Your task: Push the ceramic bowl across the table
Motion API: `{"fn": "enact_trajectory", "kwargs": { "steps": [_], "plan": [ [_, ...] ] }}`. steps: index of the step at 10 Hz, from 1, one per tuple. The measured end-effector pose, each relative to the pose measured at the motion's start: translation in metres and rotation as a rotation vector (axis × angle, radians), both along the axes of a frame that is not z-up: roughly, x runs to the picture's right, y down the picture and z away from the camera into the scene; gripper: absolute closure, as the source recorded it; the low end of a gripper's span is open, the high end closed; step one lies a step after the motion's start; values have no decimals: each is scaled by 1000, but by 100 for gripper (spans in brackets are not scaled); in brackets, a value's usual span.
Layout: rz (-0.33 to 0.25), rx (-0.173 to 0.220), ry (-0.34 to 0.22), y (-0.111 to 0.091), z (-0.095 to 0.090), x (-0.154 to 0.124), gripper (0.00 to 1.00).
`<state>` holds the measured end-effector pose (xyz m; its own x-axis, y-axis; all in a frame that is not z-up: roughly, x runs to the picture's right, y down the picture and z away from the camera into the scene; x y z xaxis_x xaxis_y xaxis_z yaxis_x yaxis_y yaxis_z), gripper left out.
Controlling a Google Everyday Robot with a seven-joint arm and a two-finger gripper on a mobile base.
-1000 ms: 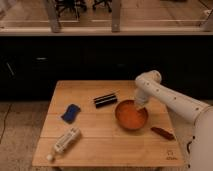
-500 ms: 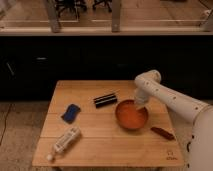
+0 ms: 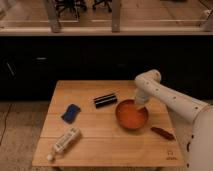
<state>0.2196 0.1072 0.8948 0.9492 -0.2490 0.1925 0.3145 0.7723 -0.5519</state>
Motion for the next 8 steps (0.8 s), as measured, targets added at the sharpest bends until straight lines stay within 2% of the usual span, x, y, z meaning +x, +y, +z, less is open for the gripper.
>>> {"fn": "enact_trajectory", "kwargs": {
  "steps": [8],
  "plan": [
    [-19,-1,-2,-2,2,4,97]
  ]
}}
